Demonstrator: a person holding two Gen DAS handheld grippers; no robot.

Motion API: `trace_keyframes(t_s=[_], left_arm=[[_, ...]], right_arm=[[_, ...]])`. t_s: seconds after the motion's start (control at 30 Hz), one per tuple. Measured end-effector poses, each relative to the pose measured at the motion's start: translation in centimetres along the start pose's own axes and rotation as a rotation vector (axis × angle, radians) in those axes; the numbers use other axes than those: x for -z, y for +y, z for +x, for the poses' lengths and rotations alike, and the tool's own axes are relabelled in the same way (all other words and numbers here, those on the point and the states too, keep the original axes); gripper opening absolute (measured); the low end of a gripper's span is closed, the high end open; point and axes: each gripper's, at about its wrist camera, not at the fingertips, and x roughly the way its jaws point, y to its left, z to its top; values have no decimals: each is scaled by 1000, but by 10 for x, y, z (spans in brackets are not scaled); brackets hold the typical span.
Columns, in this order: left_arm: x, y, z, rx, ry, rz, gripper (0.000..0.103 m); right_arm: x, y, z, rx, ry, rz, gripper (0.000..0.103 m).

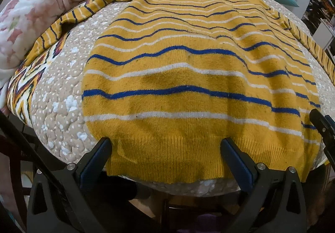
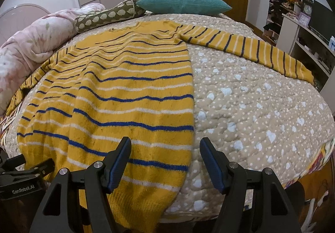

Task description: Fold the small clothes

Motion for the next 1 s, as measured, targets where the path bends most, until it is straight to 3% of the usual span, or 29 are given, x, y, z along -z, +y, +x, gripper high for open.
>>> trace_keyframes(t_s=[0.37,0.57,0.73,0.87,1.0], left_arm=[[9,5,-14,48,-72,-8,103],[18,11,-52,63,-220,-21,103],[15,27,-79,42,-330,-37,103],[-2,58,-71,24,-297,-81,103],[-13,86,-50,35,-234,-140,100]], right_arm=[[12,4,14,7,21,-14,78],[18,4,15,2,-5,-21,83],[16,6,22,-36,19,-34,97],[11,5,25,-54,59,-38,98],[15,3,25,-69,23,-37,98]])
